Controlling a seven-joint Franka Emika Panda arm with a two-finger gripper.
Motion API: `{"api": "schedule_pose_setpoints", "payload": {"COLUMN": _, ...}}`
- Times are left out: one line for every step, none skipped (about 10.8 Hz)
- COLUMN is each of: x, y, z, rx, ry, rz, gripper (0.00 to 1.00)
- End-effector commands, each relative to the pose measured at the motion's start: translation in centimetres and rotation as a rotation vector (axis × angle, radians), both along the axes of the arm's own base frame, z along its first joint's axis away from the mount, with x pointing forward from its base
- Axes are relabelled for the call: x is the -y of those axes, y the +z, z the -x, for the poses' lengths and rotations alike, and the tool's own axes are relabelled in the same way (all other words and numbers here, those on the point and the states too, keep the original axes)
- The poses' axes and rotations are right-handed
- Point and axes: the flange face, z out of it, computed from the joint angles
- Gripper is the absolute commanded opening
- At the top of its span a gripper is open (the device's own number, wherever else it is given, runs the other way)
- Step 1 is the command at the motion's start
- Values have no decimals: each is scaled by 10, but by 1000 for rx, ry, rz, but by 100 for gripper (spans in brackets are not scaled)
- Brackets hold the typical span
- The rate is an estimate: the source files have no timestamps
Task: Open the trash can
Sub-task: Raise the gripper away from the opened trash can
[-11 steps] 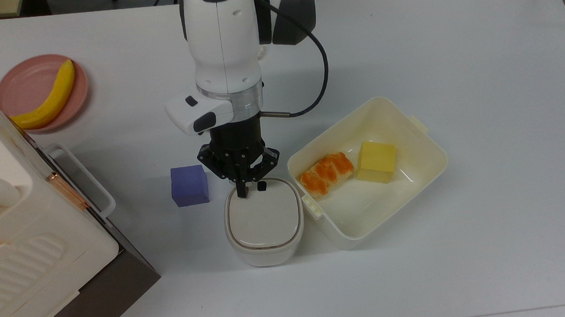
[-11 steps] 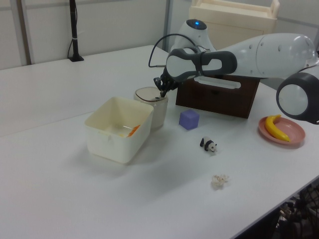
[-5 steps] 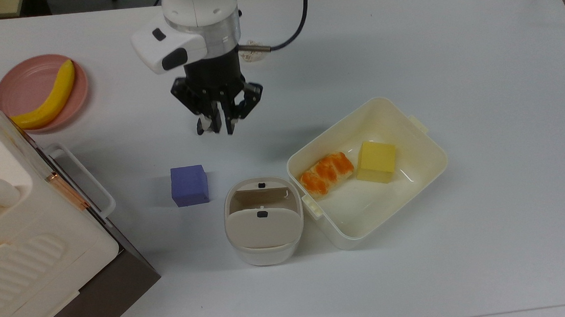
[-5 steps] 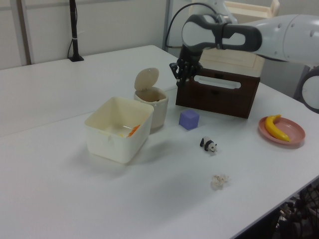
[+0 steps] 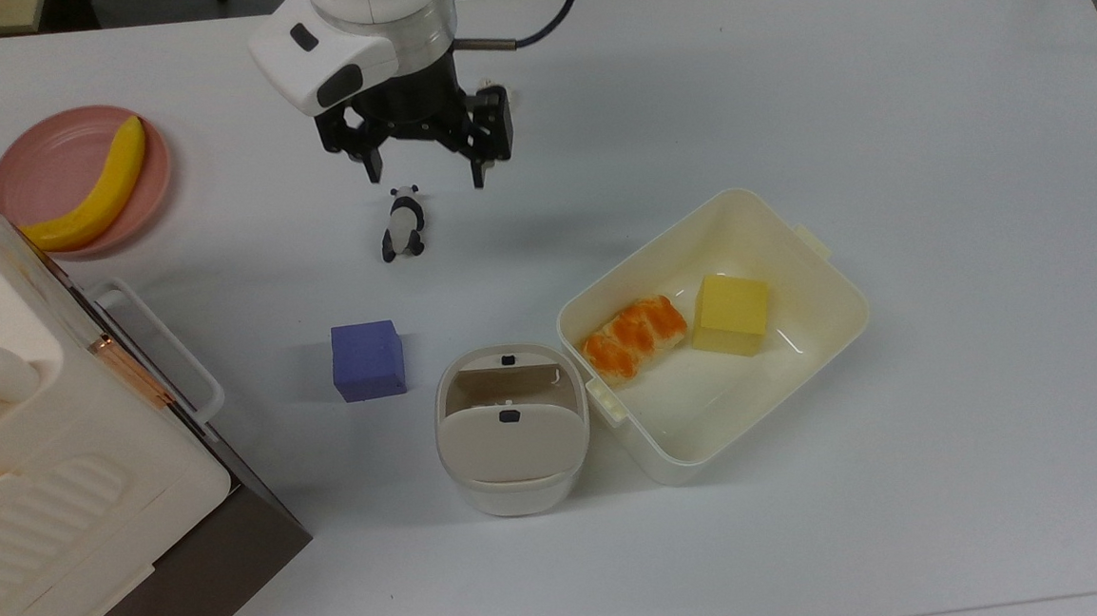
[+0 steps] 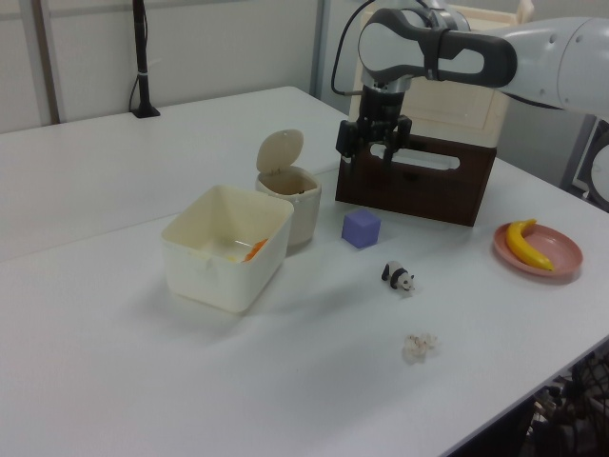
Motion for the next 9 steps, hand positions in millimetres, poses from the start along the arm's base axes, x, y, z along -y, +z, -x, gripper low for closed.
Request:
{"api": "schedule_pose_setpoints", "payload": {"x": 15, "y": 15, "z": 33, "rx": -104, "ry": 173, "rz": -19, "gripper": 100}}
{"api": "schedule_pose_setpoints", "payload": {"x": 15, "y": 17, "z": 35, "rx": -108, "ry": 160, "rz": -19, "gripper": 100}}
{"api": "schedule_pose_setpoints", "payload": {"x": 12, "y": 13, "z": 32, "rx": -109, "ry": 120, "rz": -17, "gripper": 100}}
{"api": "schedule_pose_setpoints", "payload": {"x": 11, "y": 11, "z": 31, "rx": -106, "ry": 61, "rz": -9, "gripper": 100}}
{"api": "schedule_pose_setpoints", "payload": {"x": 12, "y": 13, "z": 31, "rx": -102, "ry": 30, "rz": -8, "gripper": 100}}
{"api": "schedule_pose_setpoints", "payload": {"x": 12, "y": 15, "z": 32, "rx": -99, "ry": 20, "rz": -10, "gripper": 100}}
{"api": "schedule_pose_setpoints", "payload": {"x": 13, "y": 19, "z": 31, "rx": -85, "ry": -19, "rz": -9, "gripper": 100}}
{"api": "schedule_pose_setpoints", "payload": {"x": 15, "y": 21, "z": 31, "rx": -70, "ry": -71, "rz": -6, "gripper": 100}}
{"api": "schedule_pose_setpoints", "payload": {"x": 14, "y": 22, "z": 30, "rx": -63, "ry": -80, "rz": 2, "gripper": 100}}
